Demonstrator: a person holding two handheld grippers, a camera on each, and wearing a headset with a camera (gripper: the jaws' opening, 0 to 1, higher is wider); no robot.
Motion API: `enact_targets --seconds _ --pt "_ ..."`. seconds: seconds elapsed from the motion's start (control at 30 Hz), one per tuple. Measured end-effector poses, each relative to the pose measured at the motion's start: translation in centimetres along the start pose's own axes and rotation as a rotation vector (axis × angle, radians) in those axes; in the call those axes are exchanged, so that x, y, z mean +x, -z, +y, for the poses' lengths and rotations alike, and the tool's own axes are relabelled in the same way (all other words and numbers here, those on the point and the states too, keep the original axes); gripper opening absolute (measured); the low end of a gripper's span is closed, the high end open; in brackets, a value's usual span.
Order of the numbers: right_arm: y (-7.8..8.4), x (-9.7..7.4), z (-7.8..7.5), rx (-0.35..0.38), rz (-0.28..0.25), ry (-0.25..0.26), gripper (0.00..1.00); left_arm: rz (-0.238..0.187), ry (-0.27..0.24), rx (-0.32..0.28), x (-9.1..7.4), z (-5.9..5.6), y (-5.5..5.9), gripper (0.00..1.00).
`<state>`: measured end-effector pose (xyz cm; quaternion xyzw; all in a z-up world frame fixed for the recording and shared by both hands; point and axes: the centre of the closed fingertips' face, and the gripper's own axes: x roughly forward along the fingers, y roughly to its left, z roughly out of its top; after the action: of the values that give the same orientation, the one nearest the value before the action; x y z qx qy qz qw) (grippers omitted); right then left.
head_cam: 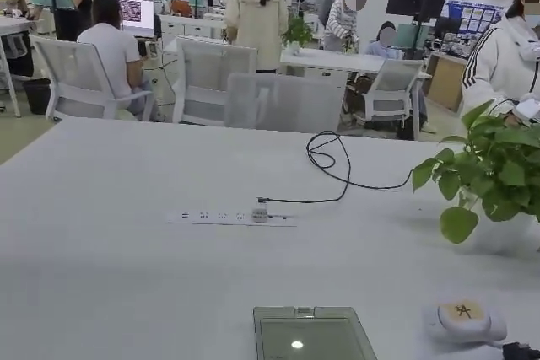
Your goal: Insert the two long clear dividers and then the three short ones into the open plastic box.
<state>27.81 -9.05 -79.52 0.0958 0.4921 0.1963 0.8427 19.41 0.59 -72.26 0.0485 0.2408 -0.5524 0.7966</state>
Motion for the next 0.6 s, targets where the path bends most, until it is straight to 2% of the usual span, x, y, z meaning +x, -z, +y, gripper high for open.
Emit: enact_targets --seconds 0.1,0.2,0.37,0.6 --pt "-0.4 -0.8 0.4 -0.05 -0.012 -0.033 0.24 0.0 -0.027 -0.013 0.0 0.1 -0.2 0.95" --pt "-0.5 -1.7 0.5 -0.132 -0.01 -0.066 0.3 0.001 -0.059 -0.024 0.0 0.2 -0.5 0.95" --pt "-1.1 -3.0 1.1 -0.188 -0.035 -0.127 0.35 -0.003 -0.106 -0.047 0.0 0.4 -0.8 0.94" --pt "-1.5 -4.7 1.7 -0.308 -0.059 -0.22 0.47 -0.005 -0.17 -0.076 0.0 0.8 -1.1 0.94"
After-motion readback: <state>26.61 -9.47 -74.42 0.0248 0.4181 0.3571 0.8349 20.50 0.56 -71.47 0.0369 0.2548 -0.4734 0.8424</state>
